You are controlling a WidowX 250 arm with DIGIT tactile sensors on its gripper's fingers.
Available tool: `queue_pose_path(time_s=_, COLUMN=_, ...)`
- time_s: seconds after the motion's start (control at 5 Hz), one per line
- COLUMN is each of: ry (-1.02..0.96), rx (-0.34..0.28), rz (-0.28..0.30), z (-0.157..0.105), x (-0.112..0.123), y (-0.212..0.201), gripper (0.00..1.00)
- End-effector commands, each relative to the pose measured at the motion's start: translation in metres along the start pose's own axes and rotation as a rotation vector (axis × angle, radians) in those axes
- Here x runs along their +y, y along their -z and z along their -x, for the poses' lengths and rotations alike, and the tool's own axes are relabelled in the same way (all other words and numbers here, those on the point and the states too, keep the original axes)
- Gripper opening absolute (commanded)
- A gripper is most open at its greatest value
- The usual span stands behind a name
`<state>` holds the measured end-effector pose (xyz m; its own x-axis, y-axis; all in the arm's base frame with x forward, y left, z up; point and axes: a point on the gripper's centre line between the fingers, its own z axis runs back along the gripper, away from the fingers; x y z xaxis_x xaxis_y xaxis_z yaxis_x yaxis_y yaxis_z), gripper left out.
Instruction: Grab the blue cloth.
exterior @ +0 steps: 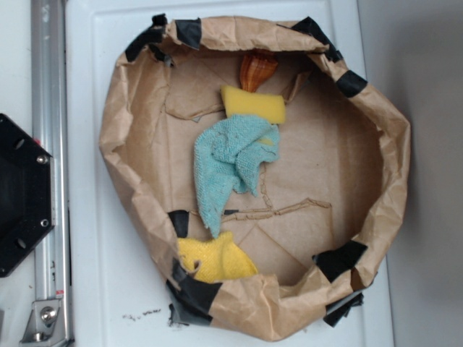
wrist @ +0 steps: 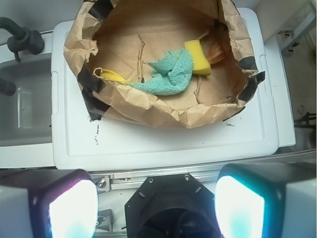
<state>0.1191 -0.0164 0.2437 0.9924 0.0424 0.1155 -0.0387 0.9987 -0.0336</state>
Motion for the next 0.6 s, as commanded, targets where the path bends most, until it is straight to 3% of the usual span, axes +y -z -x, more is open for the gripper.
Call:
queue_pose_path(time_s=0.0, ry=0.0, rx=0.0, rz=0.0, z=0.0, x=0.0, y=0.0, gripper=1.0)
queue_pose_path(time_s=0.4, ry=-0.449, rx=-0.03, rz=0.049, z=-0.093, x=0.017, y=0.05, gripper=1.0)
